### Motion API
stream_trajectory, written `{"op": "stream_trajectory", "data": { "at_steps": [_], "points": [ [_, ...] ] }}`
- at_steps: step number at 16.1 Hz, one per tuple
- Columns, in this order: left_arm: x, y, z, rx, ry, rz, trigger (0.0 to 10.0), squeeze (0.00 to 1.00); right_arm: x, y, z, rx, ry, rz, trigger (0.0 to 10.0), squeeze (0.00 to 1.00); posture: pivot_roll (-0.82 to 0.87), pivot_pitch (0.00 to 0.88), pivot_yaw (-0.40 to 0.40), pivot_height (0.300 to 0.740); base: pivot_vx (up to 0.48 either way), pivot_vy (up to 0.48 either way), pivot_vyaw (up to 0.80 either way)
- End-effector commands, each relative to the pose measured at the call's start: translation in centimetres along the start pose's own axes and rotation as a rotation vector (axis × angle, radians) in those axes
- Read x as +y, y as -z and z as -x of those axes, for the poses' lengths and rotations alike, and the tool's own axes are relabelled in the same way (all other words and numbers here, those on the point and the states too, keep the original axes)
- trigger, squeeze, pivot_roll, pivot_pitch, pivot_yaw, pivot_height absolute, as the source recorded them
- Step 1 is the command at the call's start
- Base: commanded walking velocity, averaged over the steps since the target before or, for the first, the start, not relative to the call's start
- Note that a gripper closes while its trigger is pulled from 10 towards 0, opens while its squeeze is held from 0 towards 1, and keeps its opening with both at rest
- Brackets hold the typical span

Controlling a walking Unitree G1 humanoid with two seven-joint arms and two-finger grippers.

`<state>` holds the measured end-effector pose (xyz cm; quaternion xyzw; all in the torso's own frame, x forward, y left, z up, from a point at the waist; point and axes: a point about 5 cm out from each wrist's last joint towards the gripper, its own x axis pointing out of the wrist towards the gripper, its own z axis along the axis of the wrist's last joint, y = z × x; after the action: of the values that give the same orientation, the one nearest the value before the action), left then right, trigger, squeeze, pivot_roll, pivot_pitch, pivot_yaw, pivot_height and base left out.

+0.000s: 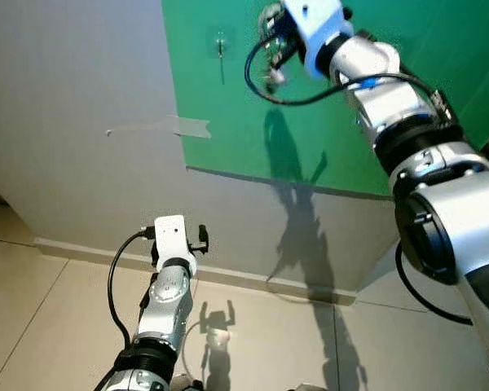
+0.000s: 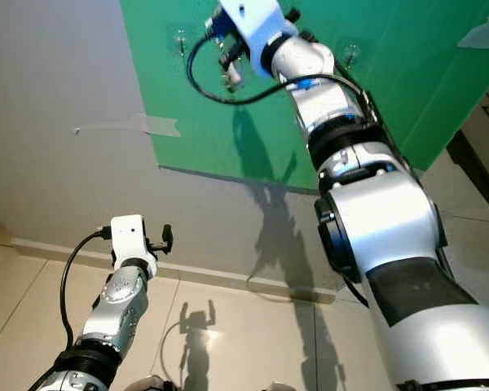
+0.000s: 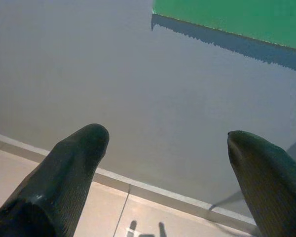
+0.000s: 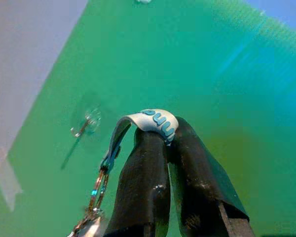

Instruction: Hang keys on a hook

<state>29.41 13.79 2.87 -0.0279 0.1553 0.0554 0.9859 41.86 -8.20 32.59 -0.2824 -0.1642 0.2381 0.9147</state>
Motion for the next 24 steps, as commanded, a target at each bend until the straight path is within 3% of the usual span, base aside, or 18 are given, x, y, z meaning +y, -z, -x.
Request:
{"op": "stream_trajectory", "data": {
  "at_steps": [1,10,24],
  "points": [
    [0.2,-0.1,0.1,-0.003,-0.010,-0.004,10.0,0.00,-1.2,-0.5,0.1,0.009,0.038,0.000,0.0,0.00,-0.03,0.000,-0.047,0.740,0.000,0.000,0.00],
    [0.5,0.6,0.8,0.007,-0.029,-0.004,10.0,0.00,-1.0,0.6,0.2,0.069,0.063,0.017,0.0,0.00,0.00,0.000,-0.060,0.740,0.000,0.000,0.00],
    [1.8,2.0,3.5,0.050,-0.061,-0.026,10.0,0.00,-2.2,1.0,0.3,0.177,0.211,0.032,0.0,0.00,0.07,0.000,-0.071,0.740,0.000,0.000,0.00]
  ]
}}
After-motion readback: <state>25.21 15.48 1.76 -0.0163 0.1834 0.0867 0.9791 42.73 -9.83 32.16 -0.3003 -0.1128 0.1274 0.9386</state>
